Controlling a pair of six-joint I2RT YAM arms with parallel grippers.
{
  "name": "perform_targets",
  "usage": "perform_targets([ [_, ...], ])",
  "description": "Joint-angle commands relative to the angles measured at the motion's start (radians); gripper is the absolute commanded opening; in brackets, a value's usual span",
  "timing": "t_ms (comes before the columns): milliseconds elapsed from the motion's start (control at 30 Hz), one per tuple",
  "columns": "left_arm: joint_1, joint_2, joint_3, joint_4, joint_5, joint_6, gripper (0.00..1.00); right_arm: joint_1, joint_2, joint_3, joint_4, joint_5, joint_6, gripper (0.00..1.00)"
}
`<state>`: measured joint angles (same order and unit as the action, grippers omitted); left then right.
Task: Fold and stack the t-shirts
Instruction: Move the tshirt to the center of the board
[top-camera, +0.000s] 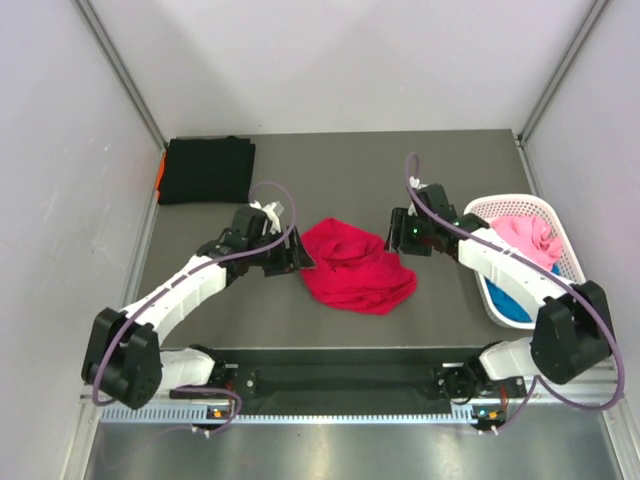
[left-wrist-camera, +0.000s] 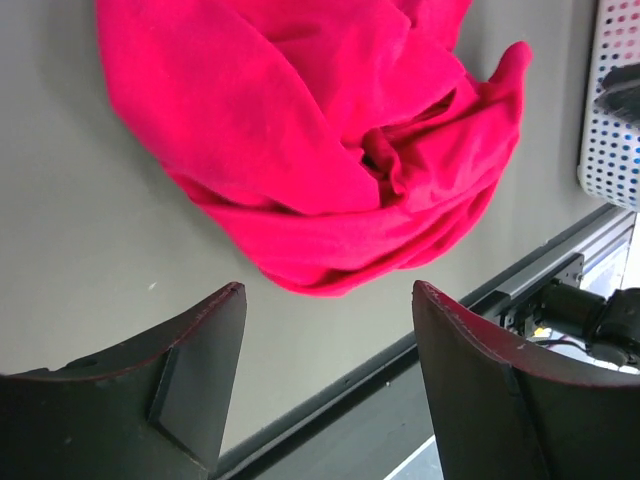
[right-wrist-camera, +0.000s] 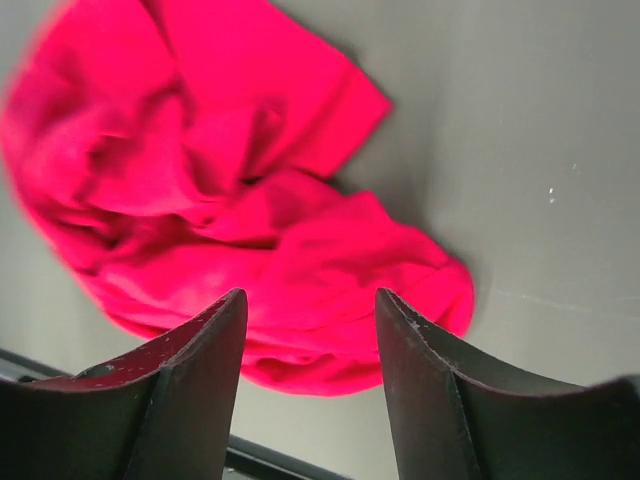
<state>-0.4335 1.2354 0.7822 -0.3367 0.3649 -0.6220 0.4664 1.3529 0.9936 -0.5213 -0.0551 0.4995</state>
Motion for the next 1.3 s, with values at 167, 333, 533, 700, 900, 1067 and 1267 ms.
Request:
perform_targets([
  [167, -0.013, 0.166, -0.028, 0.251, -0.004, -0.054, 0.71, 0.0, 0.135, -0.052, 0.144, -0.046, -0.108, 0.61],
  [333, -0.016, 0.249, 0.002, 0.298, -0.027, -0.076, 0.46, -0.003, 0.19, -0.064, 0.199, -0.133, -0.139, 0.62],
  [533, -0.021, 0.219, 0.011, 0.361, -0.014, -0.127, 0.0, -0.017, 0.197, -0.026, 0.185, -0.129, -0.159, 0.19],
  [700, -0.022, 0.196, 0.172, 0.233, -0.021, -0.093, 0.0, -0.075, 0.074, 0.113, 0.081, -0.056, -0.167, 0.0],
  [900, -0.021, 0.199, 0.523, 0.032, -0.063, -0.044, 0.0, -0.1, -0.07, 0.362, -0.078, 0.084, -0.164, 0.0],
  [1067, -0.021, 0.139, 0.62, -0.137, -0.162, -0.002, 0.0, -0.1, -0.167, 0.459, -0.184, 0.132, -0.148, 0.0],
  [1267, -0.022, 0.015, 0.318, -0.098, -0.104, -0.038, 0.0, -0.097, -0.319, 0.139, -0.129, -0.009, -0.098, 0.0],
])
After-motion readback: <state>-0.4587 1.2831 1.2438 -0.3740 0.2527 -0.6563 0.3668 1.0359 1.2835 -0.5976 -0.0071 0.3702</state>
